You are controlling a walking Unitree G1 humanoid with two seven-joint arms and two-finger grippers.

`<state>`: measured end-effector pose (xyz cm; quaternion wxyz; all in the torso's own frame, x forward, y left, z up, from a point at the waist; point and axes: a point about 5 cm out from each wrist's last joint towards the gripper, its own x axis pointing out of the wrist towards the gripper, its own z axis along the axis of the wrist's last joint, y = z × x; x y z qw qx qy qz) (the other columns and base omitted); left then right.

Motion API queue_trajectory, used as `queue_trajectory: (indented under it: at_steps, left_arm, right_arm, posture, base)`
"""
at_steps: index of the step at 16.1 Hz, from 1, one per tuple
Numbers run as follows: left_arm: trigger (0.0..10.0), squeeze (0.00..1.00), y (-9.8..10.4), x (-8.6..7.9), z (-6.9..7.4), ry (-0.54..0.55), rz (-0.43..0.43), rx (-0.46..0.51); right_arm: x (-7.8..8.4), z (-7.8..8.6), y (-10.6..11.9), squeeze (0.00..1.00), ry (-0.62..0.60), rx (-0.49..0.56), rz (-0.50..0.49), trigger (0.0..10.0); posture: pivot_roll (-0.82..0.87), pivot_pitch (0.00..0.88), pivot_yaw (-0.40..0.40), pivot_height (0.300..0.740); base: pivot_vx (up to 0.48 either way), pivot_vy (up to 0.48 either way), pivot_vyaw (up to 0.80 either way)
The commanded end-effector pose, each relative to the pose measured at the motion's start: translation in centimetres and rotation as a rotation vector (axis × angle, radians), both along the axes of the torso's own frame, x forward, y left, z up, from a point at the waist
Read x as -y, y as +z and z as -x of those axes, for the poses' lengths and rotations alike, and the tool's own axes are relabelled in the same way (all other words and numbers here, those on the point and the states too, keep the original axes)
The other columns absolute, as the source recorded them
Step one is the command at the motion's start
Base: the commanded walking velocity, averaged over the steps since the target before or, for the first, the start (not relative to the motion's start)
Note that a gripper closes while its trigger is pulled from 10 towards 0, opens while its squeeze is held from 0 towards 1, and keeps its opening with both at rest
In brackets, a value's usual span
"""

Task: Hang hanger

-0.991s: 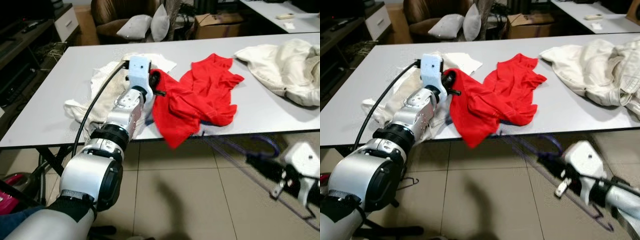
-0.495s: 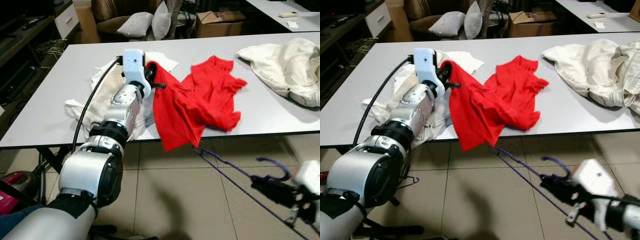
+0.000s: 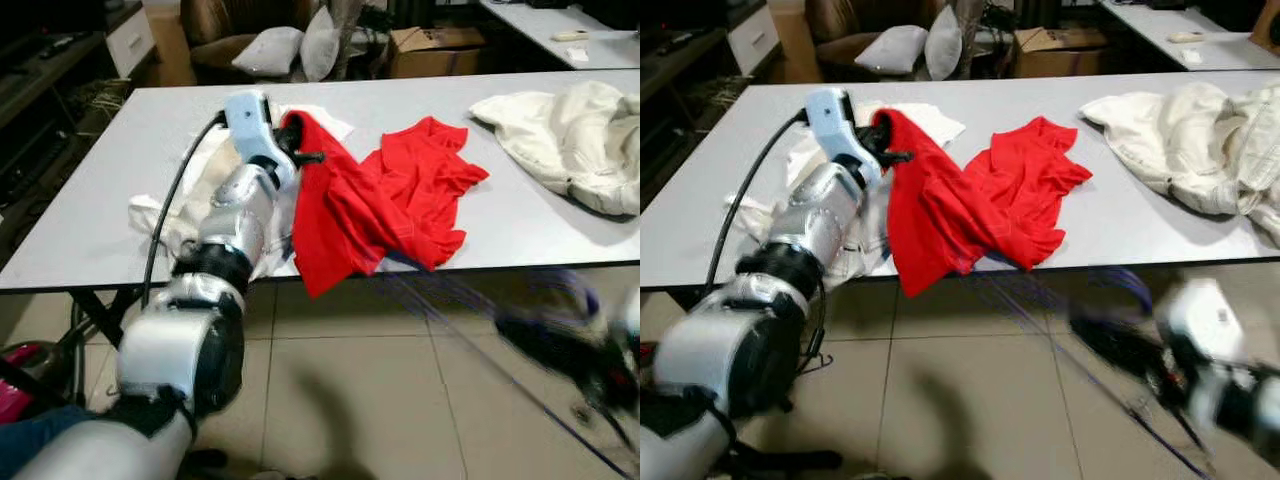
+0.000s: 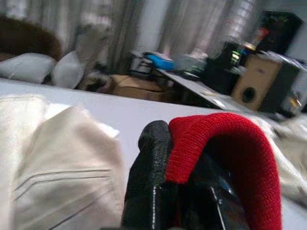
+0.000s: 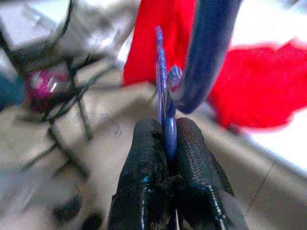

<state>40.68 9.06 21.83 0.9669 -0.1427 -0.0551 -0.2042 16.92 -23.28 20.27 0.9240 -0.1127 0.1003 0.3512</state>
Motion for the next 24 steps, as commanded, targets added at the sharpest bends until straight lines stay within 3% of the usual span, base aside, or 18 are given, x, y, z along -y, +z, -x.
queue_trajectory:
  at_steps: [1,2,4,6,7,9,12,16,22,24]
  left_arm:
    - [10.0,0.0,0.6,0.4,0.6,-0.035,-0.047,0.062]
    - [10.0,0.0,0.6,0.4,0.8,-0.041,-0.047,0.071]
    - [10.0,0.0,-0.2,-0.1,2.4,-0.025,-0.109,0.094]
    - [10.0,0.0,-1.7,-0.7,4.5,-0.002,-0.102,0.06]
    - [10.0,0.0,-1.9,-0.7,4.9,-0.007,-0.112,0.063]
    - [10.0,0.0,-3.1,0.0,6.2,-0.029,-0.179,0.09]
    - [10.0,0.0,-2.7,0.6,6.0,-0.003,-0.183,0.067]
    - [10.0,0.0,-1.7,0.4,4.9,0.024,-0.174,0.054]
    - [10.0,0.0,-2.0,-0.2,5.1,0.053,-0.188,0.044]
    - [10.0,0.0,-1.5,-0.6,4.9,0.066,-0.186,0.054]
  right_arm:
    - [-0.3,-1.1,0.6,0.0,-0.104,0.087,-0.064,10.0]
    - [-0.4,-1.3,0.8,0.0,-0.133,0.111,-0.084,10.0]
    - [-0.9,-2.9,0.9,0.0,-0.327,0.176,-0.231,10.0]
    - [-2.2,-4.0,-0.6,0.0,-0.457,0.191,-0.192,10.0]
    - [-2.3,-4.2,-0.9,0.0,-0.489,0.19,-0.189,10.0]
    - [-3.3,-5.1,-1.7,0.0,-0.564,0.185,-0.218,10.0]
    - [-3.7,-5.6,-1.7,0.0,-0.584,0.19,-0.215,10.0]
    - [-3.0,-6.0,-1.5,0.0,-0.616,0.207,-0.177,10.0]
    - [-3.5,-6.4,-1.6,0.0,-0.58,0.213,-0.16,10.0]
    - [-3.6,-6.6,-1.7,0.0,-0.543,0.213,-0.077,10.0]
  posture:
    - [-0.15,0.0,0.06,0.74]
    - [-0.15,0.0,0.06,0.74]
    - [-0.14,0.0,0.051,0.74]
    - [-0.13,0.0,0.041,0.74]
    - [-0.13,0.0,0.026,0.74]
    - [-0.12,0.0,0.006,0.74]
    - [-0.12,0.0,0.003,0.74]
    - [-0.13,0.0,0.019,0.74]
    - [-0.12,0.0,0.011,0.74]
    - [-0.11,0.0,0.009,0.74]
  base:
    - [0.0,0.0,0.0]
    - [0.0,0.0,0.0]
    - [0.0,0.0,0.0]
    - [0.0,0.0,0.0]
    - [0.0,0.0,0.0]
    - [0.0,0.0,0.0]
    - [0.291,0.0,0.0]
    - [0.382,0.0,-0.47]
    - [0.394,0.0,0.0]
    - [0.396,0.0,0.4]
